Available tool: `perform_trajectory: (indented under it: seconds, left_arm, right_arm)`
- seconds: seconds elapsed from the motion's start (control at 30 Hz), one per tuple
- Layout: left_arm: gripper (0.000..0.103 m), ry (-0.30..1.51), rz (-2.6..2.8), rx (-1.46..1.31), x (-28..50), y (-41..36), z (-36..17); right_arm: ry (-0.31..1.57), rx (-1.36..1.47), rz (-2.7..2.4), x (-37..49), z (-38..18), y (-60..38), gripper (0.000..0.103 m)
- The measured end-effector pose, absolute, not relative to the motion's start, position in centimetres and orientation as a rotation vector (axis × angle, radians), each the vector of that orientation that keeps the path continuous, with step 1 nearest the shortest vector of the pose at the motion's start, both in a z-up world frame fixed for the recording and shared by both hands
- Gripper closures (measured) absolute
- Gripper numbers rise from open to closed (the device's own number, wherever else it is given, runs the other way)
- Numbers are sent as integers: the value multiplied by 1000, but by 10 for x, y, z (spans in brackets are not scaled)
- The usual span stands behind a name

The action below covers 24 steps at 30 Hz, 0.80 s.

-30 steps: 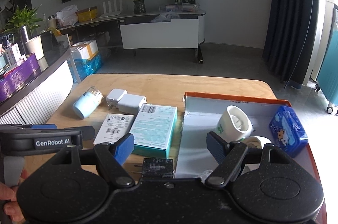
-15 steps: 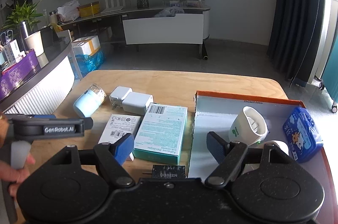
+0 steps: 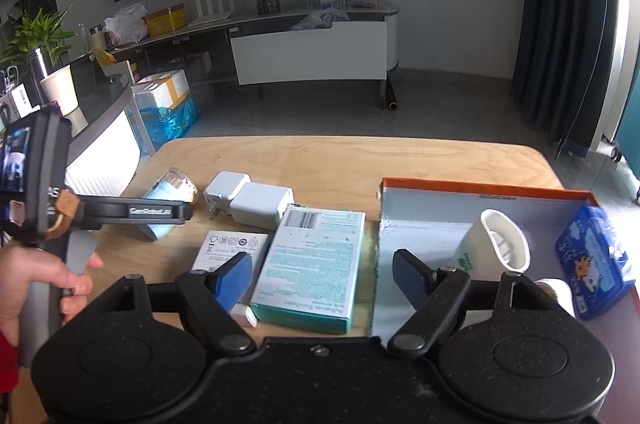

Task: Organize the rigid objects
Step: 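Grasp the toothpick jar with the left tool while the right tool grasps the Adhesive Bandages box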

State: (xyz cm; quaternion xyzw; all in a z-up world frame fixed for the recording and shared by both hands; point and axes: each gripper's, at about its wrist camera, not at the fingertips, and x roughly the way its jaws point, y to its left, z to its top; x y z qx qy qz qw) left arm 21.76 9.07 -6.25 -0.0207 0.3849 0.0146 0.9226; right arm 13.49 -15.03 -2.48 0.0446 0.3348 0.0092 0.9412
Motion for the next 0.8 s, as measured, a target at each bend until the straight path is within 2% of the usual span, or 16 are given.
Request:
perform_trajectory:
  seconds: [0.03,0.1,0.13,0.17,0.2,0.5,0.53,0.63,0.8]
  left_arm:
    - [14,791,25,-40,220,90,-64]
    - [31,798,8,-46,222,88,-67]
    - [33,792,3,-48,221,88,-67]
    - [47,780,-3,-46,219,87,-67]
    - [52,776,-9,-41,218,86,-66]
    - [54,765,-25,-42,200,81,-62]
    - [54,765,-24,-45,197,80,-62]
    - [54,763,-31,-54,192,80,-61]
    - [54,749,-30,-67,179,78,-58]
  right_arm:
    - [683,95,16,137,-25,-150,11]
    - [687,105,16,142,-25,-147,11]
    - [696,110,17,145,-26,-146,11]
    - [704,112,15,148,-26,-145,11]
    - [709,112,15,151,-27,-143,11]
    - [811,39,-43,182,-51,-134,10]
    - [812,41,-49,184,-54,-136,5]
    - [817,76,-51,191,-58,-142,1]
    - [846,90,-58,201,-60,-136,1]
